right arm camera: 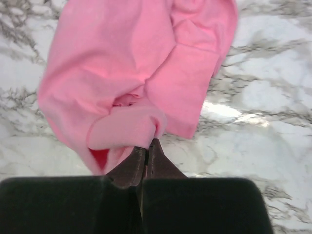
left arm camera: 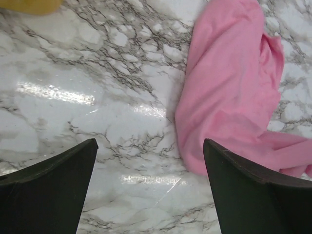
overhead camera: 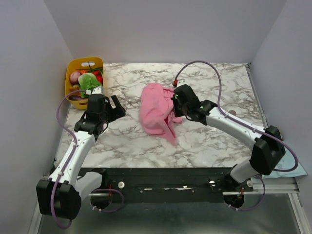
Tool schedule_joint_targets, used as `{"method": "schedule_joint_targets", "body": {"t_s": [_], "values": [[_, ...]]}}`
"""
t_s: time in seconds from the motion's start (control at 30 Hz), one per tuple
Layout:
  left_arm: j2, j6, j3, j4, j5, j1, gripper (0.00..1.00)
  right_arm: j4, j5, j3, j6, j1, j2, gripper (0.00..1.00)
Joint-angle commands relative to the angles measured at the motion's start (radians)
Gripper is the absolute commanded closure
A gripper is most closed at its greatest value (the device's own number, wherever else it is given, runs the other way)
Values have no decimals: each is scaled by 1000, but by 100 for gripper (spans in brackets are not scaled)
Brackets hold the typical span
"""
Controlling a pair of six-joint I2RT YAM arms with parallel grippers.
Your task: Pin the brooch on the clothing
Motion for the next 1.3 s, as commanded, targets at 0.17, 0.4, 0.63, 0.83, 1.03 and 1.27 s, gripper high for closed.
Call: {"method": "schedule_joint_targets", "body": {"t_s": [0.17, 0.4, 0.63, 0.83, 1.03, 1.27], "values": [[189, -46, -4, 166, 97, -259, 1, 6, -48, -178, -9, -68, -48, 99], [335, -138, 19, 313, 135, -442, 2, 20, -74, -208, -2, -94, -50, 99], [510, -205, 108, 387, 109, -629, 7, 20, -108, -188, -18, -147, -30, 99], [660, -252, 203, 426, 82, -741, 15, 26, -140, -188, -14, -180, -16, 99], [754, -237, 356, 269, -153, -853, 19, 37, -163, -194, -3, -217, -1, 99], [850, -225, 529, 81, -360, -970, 19, 68, -220, -209, 9, -260, 38, 99]]}}
